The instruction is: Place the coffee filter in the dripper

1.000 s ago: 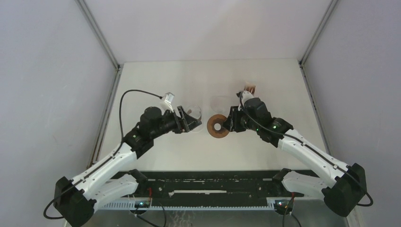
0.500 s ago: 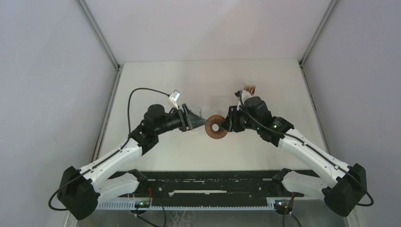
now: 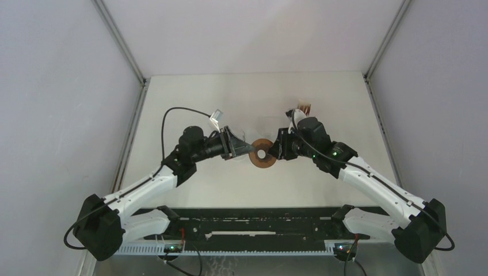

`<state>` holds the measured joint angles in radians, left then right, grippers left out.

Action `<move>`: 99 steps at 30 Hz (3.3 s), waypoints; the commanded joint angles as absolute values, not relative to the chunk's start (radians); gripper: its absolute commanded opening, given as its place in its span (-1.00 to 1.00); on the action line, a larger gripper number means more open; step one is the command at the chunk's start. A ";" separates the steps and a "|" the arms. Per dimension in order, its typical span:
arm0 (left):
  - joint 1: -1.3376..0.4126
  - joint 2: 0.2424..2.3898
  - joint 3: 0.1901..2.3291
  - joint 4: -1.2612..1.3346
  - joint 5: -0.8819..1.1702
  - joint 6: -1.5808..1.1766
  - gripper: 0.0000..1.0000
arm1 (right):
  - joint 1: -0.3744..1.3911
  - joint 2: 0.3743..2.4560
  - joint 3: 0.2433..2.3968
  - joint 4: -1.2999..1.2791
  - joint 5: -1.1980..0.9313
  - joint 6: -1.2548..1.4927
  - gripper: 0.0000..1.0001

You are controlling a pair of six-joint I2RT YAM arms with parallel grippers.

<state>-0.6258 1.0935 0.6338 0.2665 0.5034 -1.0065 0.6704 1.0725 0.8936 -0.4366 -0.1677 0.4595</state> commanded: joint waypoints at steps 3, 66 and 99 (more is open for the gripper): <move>-0.623 1.100 0.608 0.332 0.528 -1.025 -0.14 | 0.681 1.078 0.952 -0.359 -0.174 0.459 -0.71; -0.208 1.485 0.328 1.289 0.570 -1.604 -0.99 | 0.614 1.064 0.884 -0.232 -0.228 0.463 0.67; -0.217 1.612 0.338 1.253 0.585 -1.515 -0.71 | 0.603 1.092 0.864 -0.206 -0.259 0.465 0.67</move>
